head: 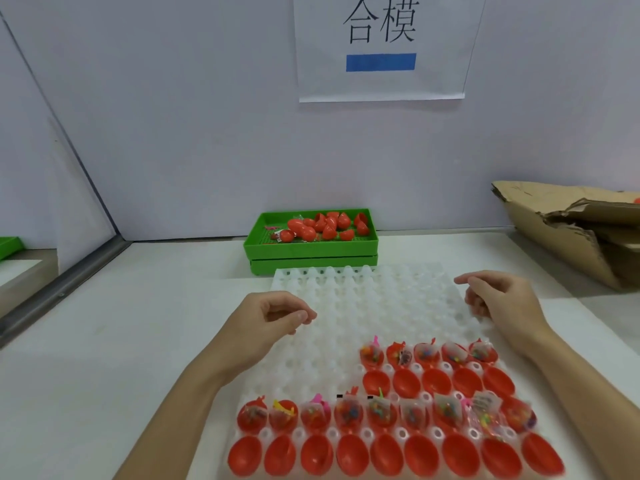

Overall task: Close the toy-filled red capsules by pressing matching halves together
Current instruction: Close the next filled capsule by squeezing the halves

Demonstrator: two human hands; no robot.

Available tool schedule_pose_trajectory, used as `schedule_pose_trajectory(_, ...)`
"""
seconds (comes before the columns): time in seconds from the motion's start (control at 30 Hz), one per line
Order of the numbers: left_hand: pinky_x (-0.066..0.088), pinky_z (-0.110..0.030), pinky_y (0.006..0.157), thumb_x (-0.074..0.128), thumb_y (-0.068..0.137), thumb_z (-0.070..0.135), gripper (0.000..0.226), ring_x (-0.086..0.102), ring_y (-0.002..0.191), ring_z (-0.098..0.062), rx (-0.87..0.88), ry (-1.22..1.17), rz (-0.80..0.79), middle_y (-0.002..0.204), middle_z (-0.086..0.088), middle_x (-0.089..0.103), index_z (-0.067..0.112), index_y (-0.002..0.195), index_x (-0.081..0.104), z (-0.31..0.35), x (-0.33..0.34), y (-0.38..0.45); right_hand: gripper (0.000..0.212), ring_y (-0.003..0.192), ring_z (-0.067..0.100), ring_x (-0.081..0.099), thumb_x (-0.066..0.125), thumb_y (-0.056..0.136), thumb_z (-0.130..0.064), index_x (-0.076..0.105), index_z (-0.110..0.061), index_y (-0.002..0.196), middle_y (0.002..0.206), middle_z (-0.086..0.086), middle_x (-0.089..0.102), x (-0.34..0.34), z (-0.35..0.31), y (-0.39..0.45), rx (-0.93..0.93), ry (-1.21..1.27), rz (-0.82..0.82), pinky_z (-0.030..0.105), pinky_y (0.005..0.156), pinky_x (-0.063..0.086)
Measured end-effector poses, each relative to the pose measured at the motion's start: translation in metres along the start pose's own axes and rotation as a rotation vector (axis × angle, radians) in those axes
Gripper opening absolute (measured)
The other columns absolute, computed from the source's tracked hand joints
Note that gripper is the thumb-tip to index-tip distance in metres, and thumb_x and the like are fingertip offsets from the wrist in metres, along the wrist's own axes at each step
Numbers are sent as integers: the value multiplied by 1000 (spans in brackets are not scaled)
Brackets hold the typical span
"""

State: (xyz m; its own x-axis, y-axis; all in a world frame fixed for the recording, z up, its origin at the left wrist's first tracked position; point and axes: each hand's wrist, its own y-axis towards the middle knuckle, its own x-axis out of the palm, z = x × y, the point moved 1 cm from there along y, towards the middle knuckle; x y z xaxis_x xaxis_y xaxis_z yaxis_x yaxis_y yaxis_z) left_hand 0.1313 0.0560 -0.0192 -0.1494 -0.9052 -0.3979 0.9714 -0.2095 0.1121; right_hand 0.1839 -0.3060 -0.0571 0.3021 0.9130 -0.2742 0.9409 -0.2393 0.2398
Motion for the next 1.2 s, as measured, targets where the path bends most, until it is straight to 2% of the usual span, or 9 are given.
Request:
schedule_pose_trajectory(0.2, 56, -25, 79, 68, 92, 11, 9, 69, 89, -8, 58, 142, -6, 92, 7, 75, 16, 90, 75, 16, 3, -4, 27, 45, 6, 51, 52, 99, -4, 76, -13, 88, 63, 7, 61, 1, -2, -2, -5, -35, 2, 17, 45, 46)
schedule_pose_trajectory(0.33, 48, -18, 62, 72, 88, 15, 12, 63, 75, -1, 202, 293, 39, 81, 15, 71, 25, 81, 75, 40, 13, -11, 26, 50, 11, 54, 51, 99, -5, 76, -12, 91, 68, 12, 63, 1, -3, -3, -2, -26, 14, 22, 51, 50)
schedule_pose_trajectory(0.4, 43, -13, 59, 73, 87, 21, 10, 58, 69, -4, 215, 354, -68, 75, 11, 69, 28, 80, 75, 55, 23, -13, 26, 55, 18, 56, 51, 99, -5, 75, -10, 93, 71, 15, 64, 1, -3, -3, -3, -20, 24, 29, 56, 52)
schedule_pose_trajectory(0.5, 46, -16, 57, 73, 87, 29, 4, 57, 64, -5, 150, 512, -313, 72, 10, 65, 29, 86, 77, 70, 44, -7, 25, 61, 24, 56, 50, 100, -4, 75, -6, 96, 75, 18, 65, 0, -4, -2, -4, -17, 25, 36, 63, 53)
schedule_pose_trajectory(0.6, 40, -14, 51, 72, 89, 28, 7, 55, 57, -3, 102, 655, -434, 68, 13, 60, 25, 93, 77, 76, 61, -1, 25, 64, 26, 57, 50, 99, -3, 75, -4, 97, 77, 20, 65, 0, -3, -2, 1, -3, 21, 41, 68, 52)
schedule_pose_trajectory(0.77, 38, -18, 52, 72, 88, 27, 8, 55, 59, -6, 49, 719, -405, 72, 11, 56, 21, 94, 76, 72, 66, 2, 25, 67, 26, 57, 50, 99, -4, 75, -2, 95, 77, 18, 66, -3, 0, 1, 23, 37, 24, 42, 70, 52)
schedule_pose_trajectory(0.93, 49, -25, 59, 73, 87, 23, 9, 59, 61, -9, 33, 727, -410, 70, 13, 57, 17, 92, 78, 70, 71, 2, 26, 71, 27, 58, 50, 100, -5, 75, -5, 91, 78, 18, 66, -3, 0, 2, 37, 80, 26, 40, 72, 51)
schedule_pose_trajectory(1.03, 58, -32, 65, 72, 87, 18, 10, 65, 67, -14, 33, 738, -408, 81, 5, 66, 13, 94, 77, 68, 75, 2, 27, 72, 28, 58, 50, 100, -4, 75, -7, 89, 78, 19, 65, -3, 0, 2, 25, 85, 20, 40, 71, 51)
schedule_pose_trajectory(1.2, 55, -27, 64, 71, 89, 18, 11, 60, 62, -10, 47, 705, -392, 84, 5, 65, 13, 96, 78, 71, 70, 3, 28, 71, 27, 58, 50, 100, -4, 75, -9, 87, 77, 17, 66, -3, 0, 1, 21, 80, 22, 38, 71, 51)
